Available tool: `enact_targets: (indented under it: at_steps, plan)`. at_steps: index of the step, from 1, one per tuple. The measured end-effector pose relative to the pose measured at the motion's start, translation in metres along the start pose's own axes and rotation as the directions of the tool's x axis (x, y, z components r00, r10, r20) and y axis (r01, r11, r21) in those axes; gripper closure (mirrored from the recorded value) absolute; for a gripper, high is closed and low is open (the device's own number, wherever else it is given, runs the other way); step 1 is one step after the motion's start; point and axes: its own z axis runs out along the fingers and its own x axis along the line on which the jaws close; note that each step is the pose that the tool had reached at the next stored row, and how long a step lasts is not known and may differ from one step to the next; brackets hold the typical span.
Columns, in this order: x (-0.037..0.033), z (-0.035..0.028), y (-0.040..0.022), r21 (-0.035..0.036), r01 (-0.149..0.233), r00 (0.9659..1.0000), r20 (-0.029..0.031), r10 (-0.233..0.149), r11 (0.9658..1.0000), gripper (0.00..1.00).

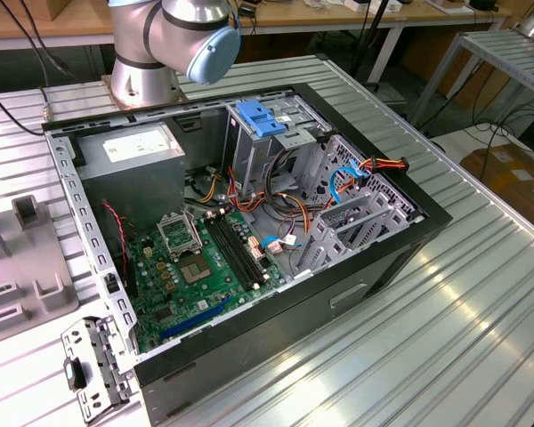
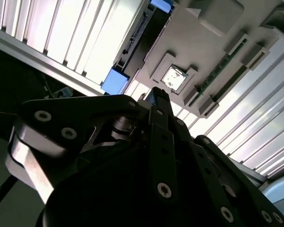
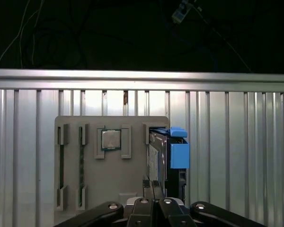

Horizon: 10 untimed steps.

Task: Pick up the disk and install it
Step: 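Pick up the disk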

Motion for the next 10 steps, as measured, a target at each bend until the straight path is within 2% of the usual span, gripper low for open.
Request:
enact_targets:
  at_steps: [5, 6, 8, 9, 10]
  plan:
    - [0.0, 0.0, 0.0, -0.0004, 0.0, 1.0, 0.0, 0.0, 1.0, 0.89]
    - [0.0, 0.0, -0.0001, -0.0005, 0.0, 1.0, 0.0, 0.0, 1.0, 0.83]
    - [0.0, 0.0, -0.0001, -0.0007, 0.0, 1.0, 0.0, 0.0, 1.0, 0.83]
    - [0.0, 0.0, -0.0001, -0.0008, 0.0, 1.0, 0.0, 0.0, 1.0, 0.71]
    - [0.0, -0.0001, -0.0001, -0.0009, 0.0, 1.0, 0.0, 0.0, 1.0, 0.71]
